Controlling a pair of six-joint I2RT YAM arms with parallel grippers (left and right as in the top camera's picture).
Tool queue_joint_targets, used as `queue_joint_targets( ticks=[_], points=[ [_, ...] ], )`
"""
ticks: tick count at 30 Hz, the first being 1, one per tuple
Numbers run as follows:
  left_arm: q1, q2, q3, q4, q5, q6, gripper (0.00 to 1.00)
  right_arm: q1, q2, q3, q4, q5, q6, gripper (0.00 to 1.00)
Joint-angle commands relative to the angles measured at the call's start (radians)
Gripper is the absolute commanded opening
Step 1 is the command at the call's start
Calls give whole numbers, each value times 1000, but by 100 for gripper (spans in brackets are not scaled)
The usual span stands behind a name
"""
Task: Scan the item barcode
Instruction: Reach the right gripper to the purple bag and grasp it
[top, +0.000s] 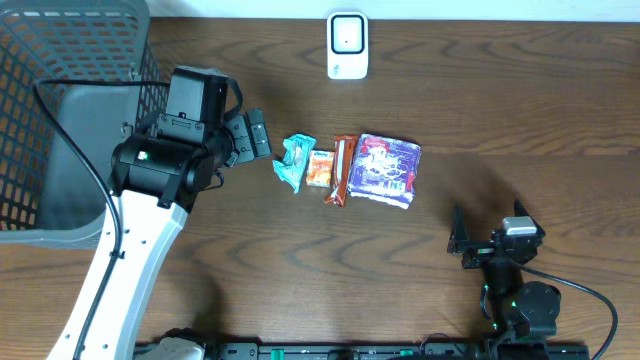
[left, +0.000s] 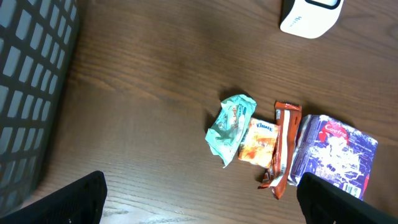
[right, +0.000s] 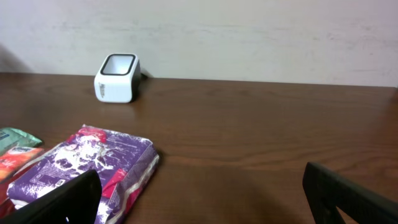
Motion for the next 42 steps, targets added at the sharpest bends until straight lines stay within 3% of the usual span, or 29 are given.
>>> queue_joint_targets(
  ticks=[1, 3, 8, 12, 14, 16, 19, 22, 30, 42],
  points=[
    [0, 0, 0, -5, -21, 9, 98, -5, -4, -4, 14, -35, 5, 99],
    [0, 0, 0, -5, -21, 9, 98, -5, -4, -4, 34, -125, 28, 99],
    [0, 0, 0, -5, -21, 9, 98, -2, -4, -4, 69, -563, 156, 99],
    [0, 0, 0, -6, -20, 9, 98, -1, -4, -4, 147, -741, 274, 99],
    [0, 0, 0, -5, -21, 9, 98, -1, -4, -4, 279, -750, 365, 99],
    [0, 0, 0, -5, -21, 9, 98, -1, -4, -3, 513, -735, 435, 99],
    [0, 0, 0, -6, -21, 9, 98, -1, -4, 6, 790, -630, 449, 99],
    [0, 0, 0, -5, -21, 9, 98, -2, 0, 82, 826, -439, 446, 99],
    [0, 0, 0, -6, -21, 9, 98, -2, 234, 509, 368, -463, 127, 99],
    [0, 0, 0, -5, -21, 9, 98, -1, 1024, 1342, -695, -528, -167, 99]
  ],
)
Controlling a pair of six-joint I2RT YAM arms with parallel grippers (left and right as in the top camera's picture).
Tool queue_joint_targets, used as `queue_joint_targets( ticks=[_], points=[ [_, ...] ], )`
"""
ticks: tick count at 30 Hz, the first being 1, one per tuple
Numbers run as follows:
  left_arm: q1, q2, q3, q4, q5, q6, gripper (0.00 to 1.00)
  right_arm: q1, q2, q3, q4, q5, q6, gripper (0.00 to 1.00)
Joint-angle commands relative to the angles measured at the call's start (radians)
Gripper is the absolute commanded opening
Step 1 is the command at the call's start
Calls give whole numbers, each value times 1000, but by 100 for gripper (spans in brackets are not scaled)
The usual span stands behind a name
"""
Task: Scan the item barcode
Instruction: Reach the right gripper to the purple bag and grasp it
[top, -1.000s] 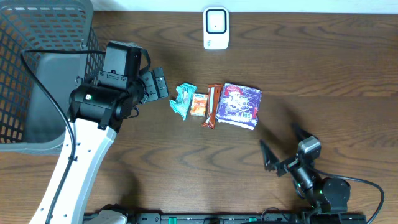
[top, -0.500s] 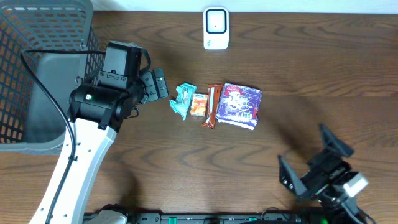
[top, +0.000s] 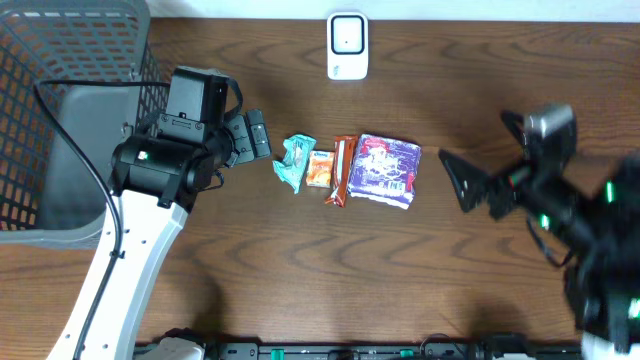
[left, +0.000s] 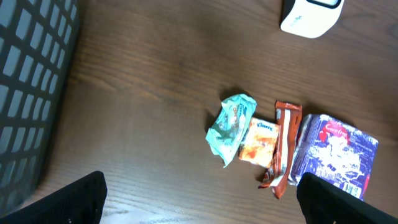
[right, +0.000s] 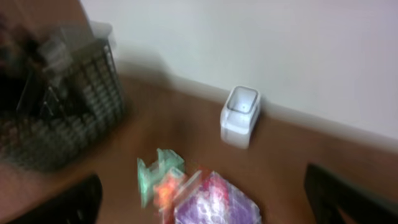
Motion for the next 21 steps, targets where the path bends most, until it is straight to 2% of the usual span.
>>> queue_joint_targets(
  ticks=[1, 4, 7, 10, 16, 21],
  points=[
    [0, 0, 0, -4, -19, 9, 98, -1, 215, 218, -198, -16, -115, 99],
    [0, 0, 0, -5, -20, 9, 98, -1, 368, 330, -324, -76, -112, 99],
    [0, 0, 0, -4, -20, 9, 98, -1, 475, 352, -351, -188, -92, 99],
    [0, 0, 0, -4, -20, 9, 98, -1, 549, 351, -375, -206, -86, 99],
    [0, 0, 0, -4, -20, 9, 98, -2, 713, 351, -356, -107, -71, 99],
    [0, 0, 0, -4, -19, 9, 98, -4, 866, 351, -349, 133, 177, 99]
  ],
)
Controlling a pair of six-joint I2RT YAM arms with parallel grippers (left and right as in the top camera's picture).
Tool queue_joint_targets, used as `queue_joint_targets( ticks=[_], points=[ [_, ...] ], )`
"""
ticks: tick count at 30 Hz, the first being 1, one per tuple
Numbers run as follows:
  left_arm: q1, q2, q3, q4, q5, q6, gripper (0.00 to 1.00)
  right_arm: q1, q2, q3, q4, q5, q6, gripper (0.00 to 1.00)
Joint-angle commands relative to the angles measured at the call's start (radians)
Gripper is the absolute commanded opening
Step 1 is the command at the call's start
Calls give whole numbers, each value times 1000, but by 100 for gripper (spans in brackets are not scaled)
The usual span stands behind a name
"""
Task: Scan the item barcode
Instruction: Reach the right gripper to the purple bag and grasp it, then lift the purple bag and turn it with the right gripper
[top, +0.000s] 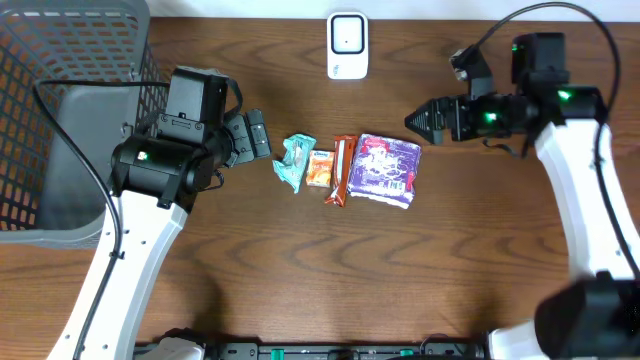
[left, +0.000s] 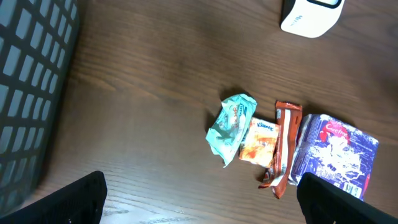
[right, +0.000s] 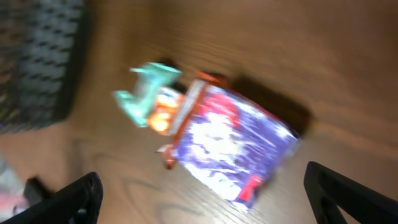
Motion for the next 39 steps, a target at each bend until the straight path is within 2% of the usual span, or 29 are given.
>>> queue_joint_targets(
  ticks=[1, 4, 6, 8, 12, 16, 21, 24, 25, 28, 29, 34, 39],
  points=[
    [0, 0, 0, -3, -20, 9, 98, -4, 101, 16, -3, 164, 179, 99],
    [0, 0, 0, -3, -20, 9, 98, -4, 174, 16, -3, 165, 177, 99],
    [0, 0, 0, -3, -20, 9, 98, -4, 220, 16, -9, 164, 174, 88],
    [0, 0, 0, -3, -20, 9, 98, -4, 269, 16, -26, 156, 174, 84],
    [0, 0, 0, -3, -20, 9, 98, -4, 349, 16, -53, 128, 149, 84],
    [0, 0, 0, -3, -20, 9, 98, -8, 422, 16, -51, -71, 34, 84],
    [0, 0, 0, -3, -20, 9, 98, -8, 477, 16, -18, -87, 35, 69],
    [0, 0, 0, -3, -20, 9, 98, -8, 479, 16, 0, -87, 35, 54],
    [0, 0, 0, -3, -20, 9, 98, -8, 478, 19, 5, -87, 35, 44],
    [0, 0, 0, -3, -20, 9, 98, -8, 478, 27, 8, -87, 36, 6],
    [0, 0, 0, -3, -20, 9, 98, -8, 477, 33, 0, -87, 40, 1],
    [0, 0, 0, -3, -20, 9, 98, -8, 475, 99, -76, -37, 63, 1],
    [0, 0, 0, -3, -20, 9, 98, 11, 428, 286, -239, 386, 218, 1]
  ],
)
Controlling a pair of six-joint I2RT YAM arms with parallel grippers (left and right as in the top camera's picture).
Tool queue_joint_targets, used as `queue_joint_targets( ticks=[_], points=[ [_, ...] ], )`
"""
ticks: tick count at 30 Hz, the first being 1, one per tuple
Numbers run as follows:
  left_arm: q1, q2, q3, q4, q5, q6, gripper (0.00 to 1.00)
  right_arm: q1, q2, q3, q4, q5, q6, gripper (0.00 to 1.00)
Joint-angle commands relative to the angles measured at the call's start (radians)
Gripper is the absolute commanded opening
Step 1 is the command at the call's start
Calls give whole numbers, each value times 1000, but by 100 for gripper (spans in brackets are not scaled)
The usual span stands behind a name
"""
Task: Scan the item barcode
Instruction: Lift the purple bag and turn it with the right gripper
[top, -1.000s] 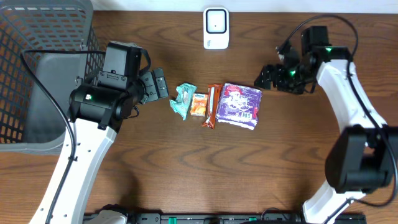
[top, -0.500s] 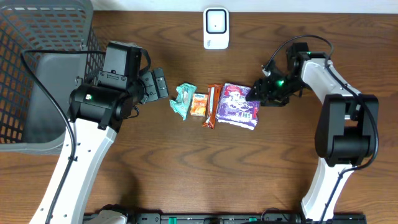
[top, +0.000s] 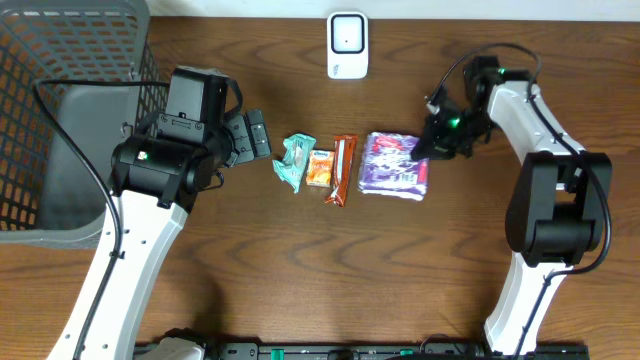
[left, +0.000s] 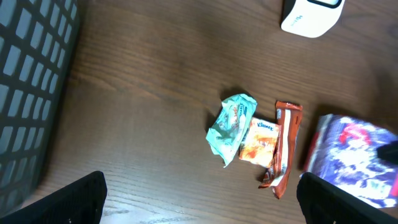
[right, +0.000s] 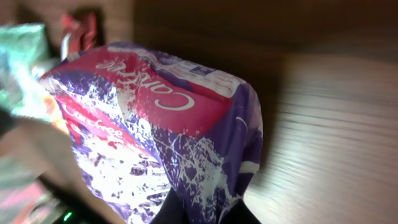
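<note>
The purple and pink packet (top: 393, 163) lies right of the other snacks, its right edge raised. My right gripper (top: 437, 140) sits at that edge, shut on the packet (right: 155, 118), with a dark finger showing on each side of its corner at the bottom of the right wrist view. The packet (left: 354, 165) also shows at the right of the left wrist view. The white scanner (top: 347, 45) stands at the back of the table. My left gripper (top: 255, 135) hovers open to the left of the snacks, holding nothing.
A teal packet (top: 295, 160), a small orange packet (top: 320, 168) and a brown bar (top: 342, 170) lie in a row left of the purple packet. A grey wire basket (top: 60, 110) fills the far left. The scanner (left: 309, 15) shows top right in the left wrist view.
My right gripper has gone from open, above and right of the purple packet, to shut on its right edge. The packet has shifted right and tilted up. The left arm has not moved.
My right arm first rested low at the table's front right, gripper open. Then it was raised at the right, then over the table beside the purple packet. Now it grips that packet's edge. The left arm and the other snacks stayed put throughout.
</note>
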Motion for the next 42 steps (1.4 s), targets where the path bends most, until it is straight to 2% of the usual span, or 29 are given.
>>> queue_joint_targets(
  ticks=[1, 5, 8, 12, 15, 21, 22, 23, 24, 25, 30, 34, 37, 39, 42],
  points=[
    [0, 0, 0, -3, -20, 9, 98, 22, -56, 158, -93, 377, 154, 1],
    [0, 0, 0, -3, -20, 9, 98, 71, -74, 265, -229, 833, 340, 1],
    [0, 0, 0, -3, -20, 9, 98, 113, -73, 269, -288, 1098, 435, 1],
    [0, 0, 0, -3, -20, 9, 98, 164, -71, 209, -273, 1223, 481, 1],
    [0, 0, 0, -3, -20, 9, 98, 207, -65, 146, -214, 1210, 481, 1],
    [0, 0, 0, -3, -20, 9, 98, 317, -64, 113, -93, 952, 480, 3],
    [0, 0, 0, -3, -20, 9, 98, 333, -64, 113, -75, 924, 480, 7],
    [0, 0, 0, -3, -20, 9, 98, 372, -64, 113, -38, 856, 480, 24],
    [0, 0, 0, -3, -20, 9, 98, 388, -64, 113, -23, 826, 480, 33],
    [0, 0, 0, -3, -20, 9, 98, 407, -64, 113, -2, 792, 480, 36],
    [0, 0, 0, -3, -20, 9, 98, 468, -64, 121, 78, 659, 476, 37],
    [0, 0, 0, -3, -20, 9, 98, 467, -64, 183, 64, 613, 460, 42],
    [0, 0, 0, -3, -20, 9, 98, 439, -64, 283, 8, 579, 416, 57],
    [0, 0, 0, -3, -20, 9, 98, 412, -64, 362, -45, 561, 367, 71],
    [0, 0, 0, -3, -20, 9, 98, 351, -64, 451, -126, 558, 292, 82]
  ],
)
